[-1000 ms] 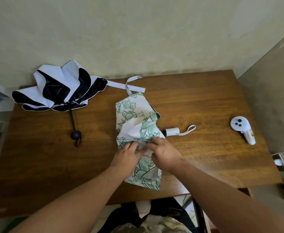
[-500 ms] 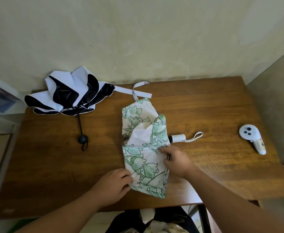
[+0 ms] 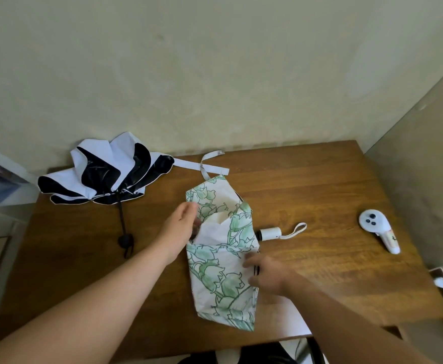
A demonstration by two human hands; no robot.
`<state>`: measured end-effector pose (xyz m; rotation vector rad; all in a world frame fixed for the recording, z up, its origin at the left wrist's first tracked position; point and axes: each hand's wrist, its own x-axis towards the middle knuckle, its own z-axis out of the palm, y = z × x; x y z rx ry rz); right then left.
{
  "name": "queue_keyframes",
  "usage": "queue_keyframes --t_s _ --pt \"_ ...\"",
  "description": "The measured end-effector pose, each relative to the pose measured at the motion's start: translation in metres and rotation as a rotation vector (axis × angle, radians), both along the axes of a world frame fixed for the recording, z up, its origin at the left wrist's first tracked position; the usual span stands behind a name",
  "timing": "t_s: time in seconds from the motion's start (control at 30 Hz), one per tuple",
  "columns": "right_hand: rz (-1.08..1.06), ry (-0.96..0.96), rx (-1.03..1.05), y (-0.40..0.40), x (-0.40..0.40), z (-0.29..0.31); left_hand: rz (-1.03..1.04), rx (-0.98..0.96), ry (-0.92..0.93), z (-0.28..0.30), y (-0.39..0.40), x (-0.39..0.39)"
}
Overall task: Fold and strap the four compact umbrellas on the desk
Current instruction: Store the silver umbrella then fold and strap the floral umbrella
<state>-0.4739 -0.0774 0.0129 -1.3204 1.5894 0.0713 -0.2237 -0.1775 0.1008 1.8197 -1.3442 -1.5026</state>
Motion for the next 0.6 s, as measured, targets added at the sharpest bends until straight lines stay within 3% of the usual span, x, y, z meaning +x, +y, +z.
queue_keyframes --t_s 0.17,0.33,0.47,0.6 --pt "0.052 0.017 -0.011 0.0 0.003 0.004 -0.084 -0.009 0.013 0.013 0.003 -0.013" --pt "-0.003 0.009 0.025 0.002 0.005 0.008 -0.143 -0.094 -0.32 0.01 0.009 -0.004" --pt "-0.092 -0.009 0.002 -0.002 0.009 0.016 -0.266 0.009 -0.153 0.006 0.022 0.004" --pt "-0.236 -0.027 -0.154 -0.008 0.003 0.041 -0.226 -0.054 -0.056 0.01 0.026 0.006"
